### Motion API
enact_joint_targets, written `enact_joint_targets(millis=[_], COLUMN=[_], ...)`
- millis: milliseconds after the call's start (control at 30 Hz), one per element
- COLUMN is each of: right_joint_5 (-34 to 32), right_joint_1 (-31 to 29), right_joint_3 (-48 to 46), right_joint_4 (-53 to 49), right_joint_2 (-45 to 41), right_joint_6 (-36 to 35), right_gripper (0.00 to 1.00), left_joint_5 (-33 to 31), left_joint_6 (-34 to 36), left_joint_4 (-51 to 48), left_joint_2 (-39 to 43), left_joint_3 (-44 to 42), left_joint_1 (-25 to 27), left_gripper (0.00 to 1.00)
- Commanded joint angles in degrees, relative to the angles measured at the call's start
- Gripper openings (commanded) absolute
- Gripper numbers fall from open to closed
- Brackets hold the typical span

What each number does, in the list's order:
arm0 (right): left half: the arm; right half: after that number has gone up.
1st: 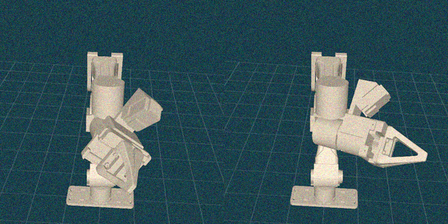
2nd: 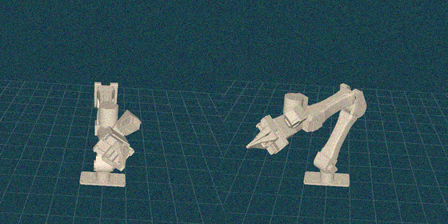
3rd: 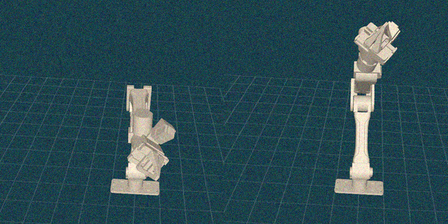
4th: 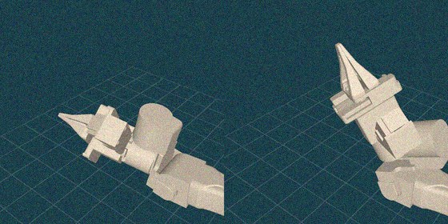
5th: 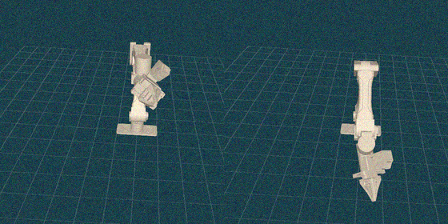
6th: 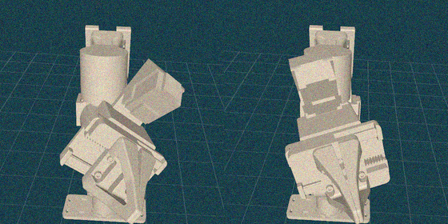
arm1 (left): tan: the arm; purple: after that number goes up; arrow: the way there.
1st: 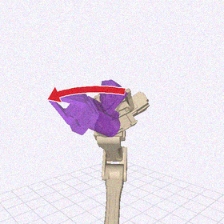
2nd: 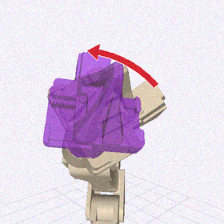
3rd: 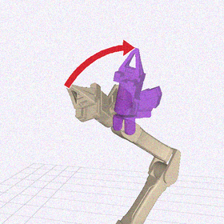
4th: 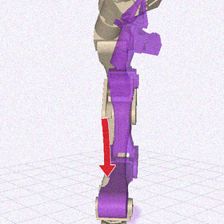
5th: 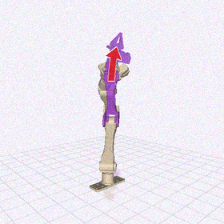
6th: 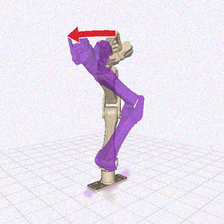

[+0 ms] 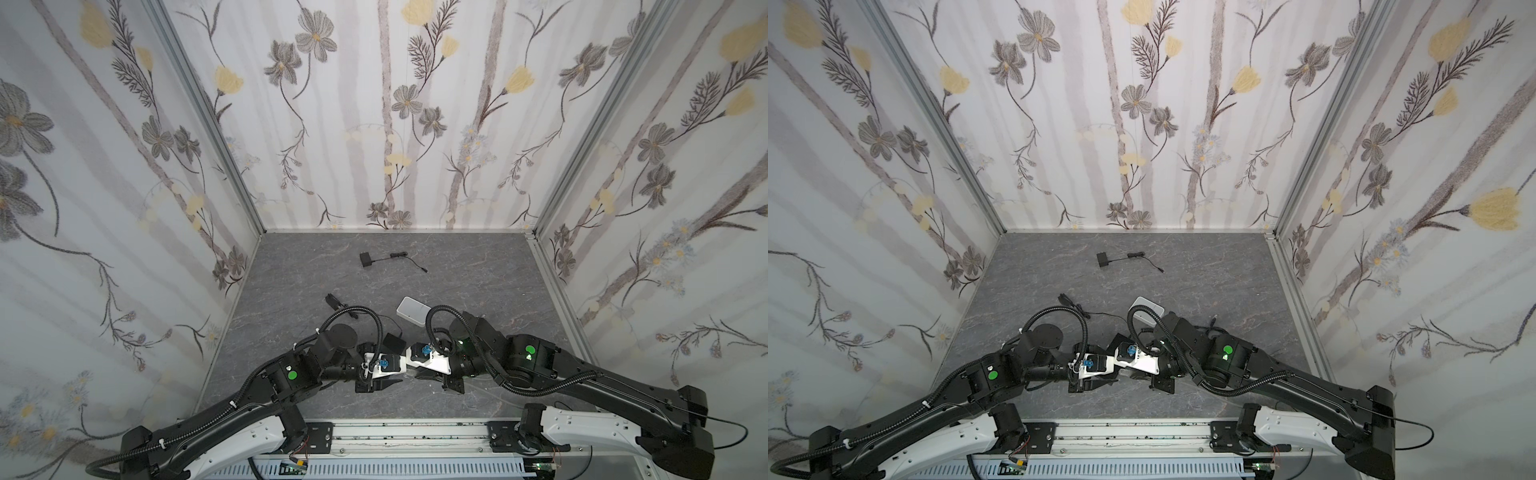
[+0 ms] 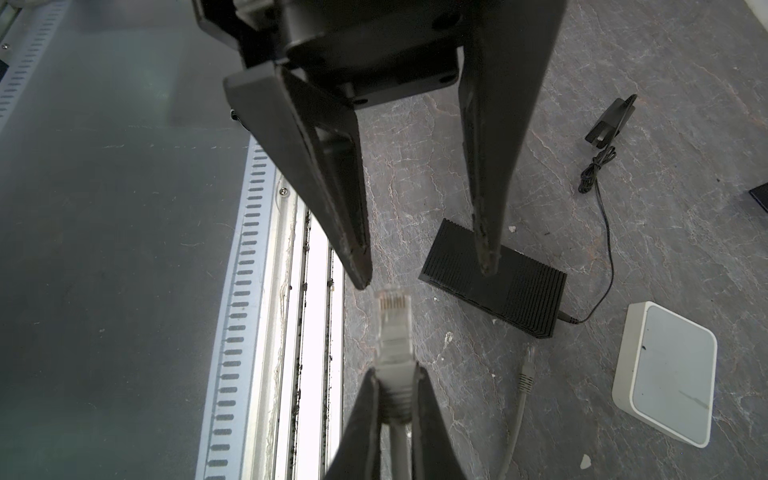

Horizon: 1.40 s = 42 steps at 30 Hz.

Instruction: Insert the plug into the switch port

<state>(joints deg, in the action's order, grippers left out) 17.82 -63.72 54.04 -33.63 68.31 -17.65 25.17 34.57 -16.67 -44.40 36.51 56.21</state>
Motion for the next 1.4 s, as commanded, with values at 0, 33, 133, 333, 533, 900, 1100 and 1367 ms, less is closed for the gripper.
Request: enact_joint_targets(millis=[0, 33, 133, 333, 533, 900, 1100, 1367], right_joint_5=[-1.06, -1.4, -1.86, -2.16, -1.36, 3.95, 5.76, 5.48], right_joint_1=[-0.07, -0.08, -0.08, -0.08, 0.7, 3.34, 3.26, 2.86], right_joint_3=[0.89, 1.05, 1.63, 2.21, 1.11, -4.47, -4.22, -3.29], right_joint_4=[0.89, 1.1, 1.59, 2.32, 5.01, 9.78, 9.98, 10.43], right_joint_2=[1.03, 1.35, 2.13, 2.62, 1.7, -7.16, -7.18, -5.81], right_joint_6=[1.0, 1.2, 1.74, 2.26, 3.87, 4.1, 3.85, 3.86], right_gripper=[0.0, 0.0, 0.0, 0.0, 0.0, 0.0, 0.0, 0.0], left_joint_5=[0.32, 0.5, 0.67, 0.5, 0.76, 2.75, 2.69, 3.98], left_joint_6=[-0.24, -0.42, -0.73, -1.64, -3.69, -6.82, -7.21, -8.11], left_joint_4=[1.65, 1.73, 1.8, 3.59, 8.77, 11.26, 11.86, 13.24], left_joint_2=[0.1, -0.06, -0.5, -0.18, 2.14, 7.97, 6.86, 3.41], left_joint_3=[0.23, 0.39, 0.79, 0.76, -1.08, -3.19, -2.64, -1.01], left_joint_1=[0.13, 0.28, 0.3, 0.4, 0.49, 0.4, 0.42, 0.42], left_gripper=[0.47, 0.47, 0.47, 0.48, 0.5, 0.47, 0.47, 0.48])
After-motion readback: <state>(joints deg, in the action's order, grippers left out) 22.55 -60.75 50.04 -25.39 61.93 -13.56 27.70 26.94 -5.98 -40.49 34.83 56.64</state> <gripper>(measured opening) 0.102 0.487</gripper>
